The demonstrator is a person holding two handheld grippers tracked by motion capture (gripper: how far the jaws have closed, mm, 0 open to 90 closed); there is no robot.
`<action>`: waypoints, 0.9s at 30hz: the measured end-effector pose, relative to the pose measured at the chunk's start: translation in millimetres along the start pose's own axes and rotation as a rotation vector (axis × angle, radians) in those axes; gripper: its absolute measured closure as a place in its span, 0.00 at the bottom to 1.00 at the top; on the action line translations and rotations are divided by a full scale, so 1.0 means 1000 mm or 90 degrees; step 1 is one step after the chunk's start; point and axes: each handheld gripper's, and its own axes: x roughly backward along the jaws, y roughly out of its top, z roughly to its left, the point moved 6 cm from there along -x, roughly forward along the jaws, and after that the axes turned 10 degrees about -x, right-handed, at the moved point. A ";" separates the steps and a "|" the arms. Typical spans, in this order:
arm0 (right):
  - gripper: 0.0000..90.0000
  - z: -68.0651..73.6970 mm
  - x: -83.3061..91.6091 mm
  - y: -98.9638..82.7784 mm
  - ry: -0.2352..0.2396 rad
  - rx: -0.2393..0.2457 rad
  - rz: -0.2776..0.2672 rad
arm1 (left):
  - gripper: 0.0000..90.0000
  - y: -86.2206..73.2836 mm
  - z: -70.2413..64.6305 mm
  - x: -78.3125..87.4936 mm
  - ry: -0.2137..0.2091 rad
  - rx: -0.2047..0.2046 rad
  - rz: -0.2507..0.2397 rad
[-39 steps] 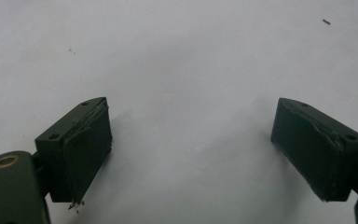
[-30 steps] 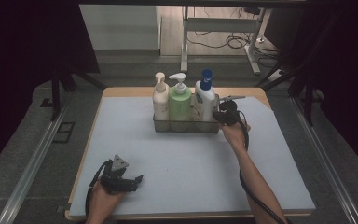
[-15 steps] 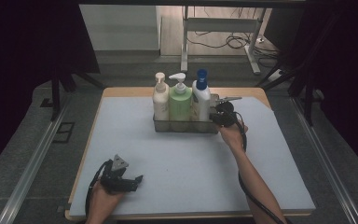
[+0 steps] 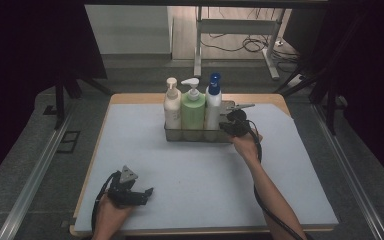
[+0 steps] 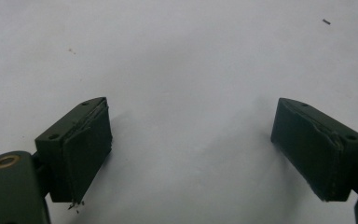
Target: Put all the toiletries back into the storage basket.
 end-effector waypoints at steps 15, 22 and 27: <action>0.99 0.003 0.003 0.000 0.002 0.001 0.004 | 0.14 0.000 0.000 0.000 0.000 -0.001 0.001; 0.99 0.006 0.005 -0.001 0.003 0.008 0.003 | 0.14 0.000 0.000 0.000 -0.001 -0.003 0.003; 0.93 0.004 0.007 0.000 -0.001 0.013 0.003 | 0.14 0.000 0.000 0.000 -0.001 -0.003 0.003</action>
